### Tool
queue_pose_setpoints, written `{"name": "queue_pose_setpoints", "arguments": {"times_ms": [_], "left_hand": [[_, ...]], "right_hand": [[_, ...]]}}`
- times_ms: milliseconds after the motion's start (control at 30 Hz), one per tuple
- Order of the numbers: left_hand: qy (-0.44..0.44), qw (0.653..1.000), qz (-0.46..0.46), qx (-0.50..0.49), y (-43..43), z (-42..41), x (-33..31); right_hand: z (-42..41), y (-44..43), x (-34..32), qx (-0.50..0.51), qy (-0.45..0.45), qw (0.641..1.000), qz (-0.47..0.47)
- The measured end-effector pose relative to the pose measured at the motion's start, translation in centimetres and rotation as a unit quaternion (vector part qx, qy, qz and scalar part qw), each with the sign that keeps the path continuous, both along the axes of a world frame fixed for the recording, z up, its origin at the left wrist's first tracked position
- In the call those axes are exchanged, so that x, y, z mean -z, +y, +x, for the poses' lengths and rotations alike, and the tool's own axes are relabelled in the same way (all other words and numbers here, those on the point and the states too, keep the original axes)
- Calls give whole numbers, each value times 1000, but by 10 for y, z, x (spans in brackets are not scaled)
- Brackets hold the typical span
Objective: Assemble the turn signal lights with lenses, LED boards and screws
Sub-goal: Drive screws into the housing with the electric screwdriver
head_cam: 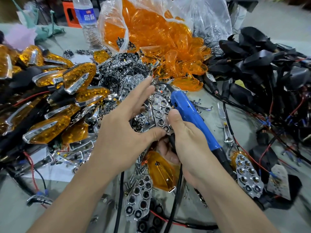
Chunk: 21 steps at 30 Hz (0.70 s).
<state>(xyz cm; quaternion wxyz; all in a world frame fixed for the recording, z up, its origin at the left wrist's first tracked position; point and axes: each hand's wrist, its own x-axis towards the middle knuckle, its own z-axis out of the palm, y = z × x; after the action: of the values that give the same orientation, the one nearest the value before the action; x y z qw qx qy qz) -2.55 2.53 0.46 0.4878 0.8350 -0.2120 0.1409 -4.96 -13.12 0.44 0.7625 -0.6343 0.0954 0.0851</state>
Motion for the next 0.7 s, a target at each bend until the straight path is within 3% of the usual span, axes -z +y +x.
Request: {"name": "queue_pose_setpoints", "arguments": {"times_ms": [200, 367, 433, 533, 700], "left_hand": [[29, 999, -32, -13, -3, -1, 2], [-12, 997, 62, -46, -3, -4, -6], [-11, 997, 59, -45, -3, -4, -6], [-3, 1000, 11, -26, -4, -2, -3], [76, 987, -142, 21, -6, -1, -3]], "right_hand": [[0, 0, 3, 13, -1, 1000, 21], [-1, -1, 4, -9, -9, 999, -30], [-1, 0, 3, 7, -1, 999, -34], [-1, 1, 6, 48, -3, 997, -54], [-2, 7, 13, 76, -51, 979, -184]]}}
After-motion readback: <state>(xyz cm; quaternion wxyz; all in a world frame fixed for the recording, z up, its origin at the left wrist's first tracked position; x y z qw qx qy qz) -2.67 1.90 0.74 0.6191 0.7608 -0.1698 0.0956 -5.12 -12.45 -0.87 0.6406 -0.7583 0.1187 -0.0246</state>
